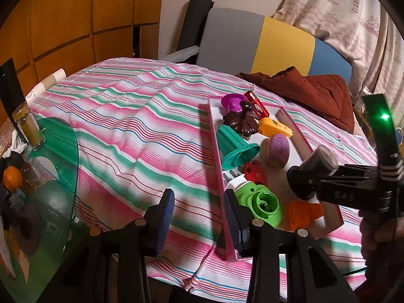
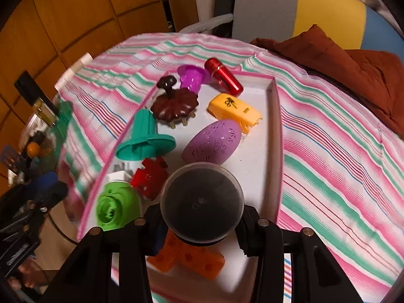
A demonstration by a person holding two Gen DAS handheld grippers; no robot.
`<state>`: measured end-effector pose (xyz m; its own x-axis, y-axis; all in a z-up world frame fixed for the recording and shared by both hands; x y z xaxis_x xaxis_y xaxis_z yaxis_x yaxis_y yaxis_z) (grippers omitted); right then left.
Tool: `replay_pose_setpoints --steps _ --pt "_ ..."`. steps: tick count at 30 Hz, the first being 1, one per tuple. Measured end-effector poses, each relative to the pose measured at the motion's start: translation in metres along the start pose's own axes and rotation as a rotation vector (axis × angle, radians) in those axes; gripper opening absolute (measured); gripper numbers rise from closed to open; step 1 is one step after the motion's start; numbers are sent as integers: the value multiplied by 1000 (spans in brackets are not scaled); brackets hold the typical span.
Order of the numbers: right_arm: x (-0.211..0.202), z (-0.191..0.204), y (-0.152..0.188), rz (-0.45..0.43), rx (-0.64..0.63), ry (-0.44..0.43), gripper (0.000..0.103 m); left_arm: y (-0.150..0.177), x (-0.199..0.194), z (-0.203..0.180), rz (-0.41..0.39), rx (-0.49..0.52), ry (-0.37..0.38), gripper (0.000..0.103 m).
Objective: Organize rigid objects
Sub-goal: 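Carry the dark cup into the tray and open the right tool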
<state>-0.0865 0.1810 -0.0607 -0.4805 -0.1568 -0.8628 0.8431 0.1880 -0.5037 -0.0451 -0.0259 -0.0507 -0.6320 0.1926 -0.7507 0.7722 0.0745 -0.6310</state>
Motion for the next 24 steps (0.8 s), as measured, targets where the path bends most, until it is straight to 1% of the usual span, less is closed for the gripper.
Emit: replay_pose_setpoints --steps 5,11,13,18,20,21,22,24 --pt "20 0 -1 32 -4 29 45 1 4 -2 12 2 -4 40" --pt "24 4 -4 13 -28 58 45 -3 4 -9 -15 12 -15 40" --pt "24 6 -4 11 -35 69 45 -4 3 -12 -24 16 -21 43" --pt "23 2 -4 9 -2 57 46 -4 -2 -21 -49 41 -44 44" --pt "22 1 -2 5 8 48 50 -4 -3 -23 -46 39 -46 45" --pt "21 0 -2 3 15 42 55 -3 -3 -24 -44 39 -49 45" --pt "20 2 0 2 22 36 58 -3 -3 -24 -42 36 -49 45" --pt "17 1 3 -6 32 28 59 -1 -6 -25 -48 26 -54 45"
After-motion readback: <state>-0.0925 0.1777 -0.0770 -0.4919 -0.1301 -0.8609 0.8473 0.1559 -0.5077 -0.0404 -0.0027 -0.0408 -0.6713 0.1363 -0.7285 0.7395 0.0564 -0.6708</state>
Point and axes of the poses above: each gripper's, at about its wrist camera, not at the fingertips, and x roughly the way its jaws point, z to its left, y to its underside, the point moved 1 cm from there along x, roughly the way its jaws point, and after that the axes turned 6 degrees about -x, right-handed, at the moved point
